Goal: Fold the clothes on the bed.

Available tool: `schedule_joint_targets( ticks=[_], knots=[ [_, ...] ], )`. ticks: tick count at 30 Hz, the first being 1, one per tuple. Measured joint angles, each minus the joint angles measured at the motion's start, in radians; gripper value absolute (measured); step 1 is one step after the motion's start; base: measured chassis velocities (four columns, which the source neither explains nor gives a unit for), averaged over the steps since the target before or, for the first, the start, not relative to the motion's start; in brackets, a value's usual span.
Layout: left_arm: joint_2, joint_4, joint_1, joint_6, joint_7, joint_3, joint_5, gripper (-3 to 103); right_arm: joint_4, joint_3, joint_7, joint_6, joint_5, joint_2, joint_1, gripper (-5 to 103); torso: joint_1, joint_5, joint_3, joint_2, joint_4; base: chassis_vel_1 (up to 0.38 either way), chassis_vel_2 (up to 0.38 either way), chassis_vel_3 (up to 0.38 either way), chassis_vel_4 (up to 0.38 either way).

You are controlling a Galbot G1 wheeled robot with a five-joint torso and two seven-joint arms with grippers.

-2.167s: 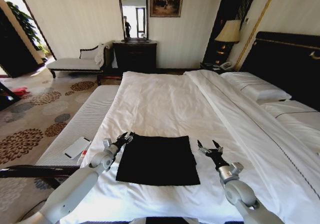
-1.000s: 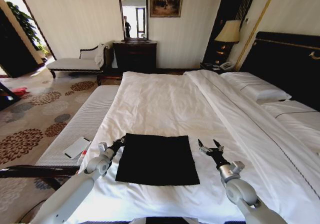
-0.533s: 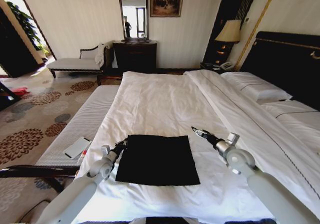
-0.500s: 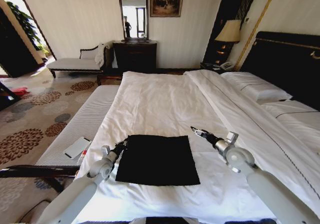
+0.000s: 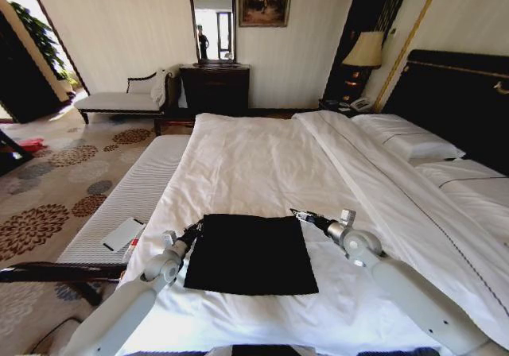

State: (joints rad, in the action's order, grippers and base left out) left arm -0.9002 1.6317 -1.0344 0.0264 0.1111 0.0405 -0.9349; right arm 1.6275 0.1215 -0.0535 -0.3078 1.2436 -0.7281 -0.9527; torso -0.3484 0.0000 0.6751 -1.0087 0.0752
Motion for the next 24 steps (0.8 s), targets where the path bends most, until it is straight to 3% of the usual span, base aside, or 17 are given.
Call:
schedule_joint_targets(
  ticks=[14,19,21,24],
  knots=[
    [-0.006,-0.015,0.015,0.001,0.000,-0.017,-0.008,0,-0.030,-0.029,0.008,0.001,-0.021,-0.018,-0.009,102,0.000,0.0000,0.000,0.000,0.0000,0.000,0.000,0.000,0.000],
    [-0.009,-0.024,0.018,0.001,0.000,-0.018,-0.009,0,-0.033,-0.045,0.006,0.001,-0.022,-0.025,-0.003,93,0.000,0.0000,0.000,0.000,0.0000,0.000,0.000,0.000,0.000],
    [-0.009,-0.025,0.019,0.001,0.000,-0.018,-0.010,0,-0.034,-0.053,0.004,0.002,-0.027,-0.028,-0.001,82,0.000,0.0000,0.000,0.000,-0.0001,0.000,0.000,0.000,0.000],
    [-0.009,-0.026,0.019,0.001,-0.001,-0.018,-0.011,0,-0.035,-0.056,0.004,0.003,-0.030,-0.031,0.000,77,0.000,0.0000,0.000,0.000,0.0000,0.000,0.000,0.000,0.000]
  ],
)
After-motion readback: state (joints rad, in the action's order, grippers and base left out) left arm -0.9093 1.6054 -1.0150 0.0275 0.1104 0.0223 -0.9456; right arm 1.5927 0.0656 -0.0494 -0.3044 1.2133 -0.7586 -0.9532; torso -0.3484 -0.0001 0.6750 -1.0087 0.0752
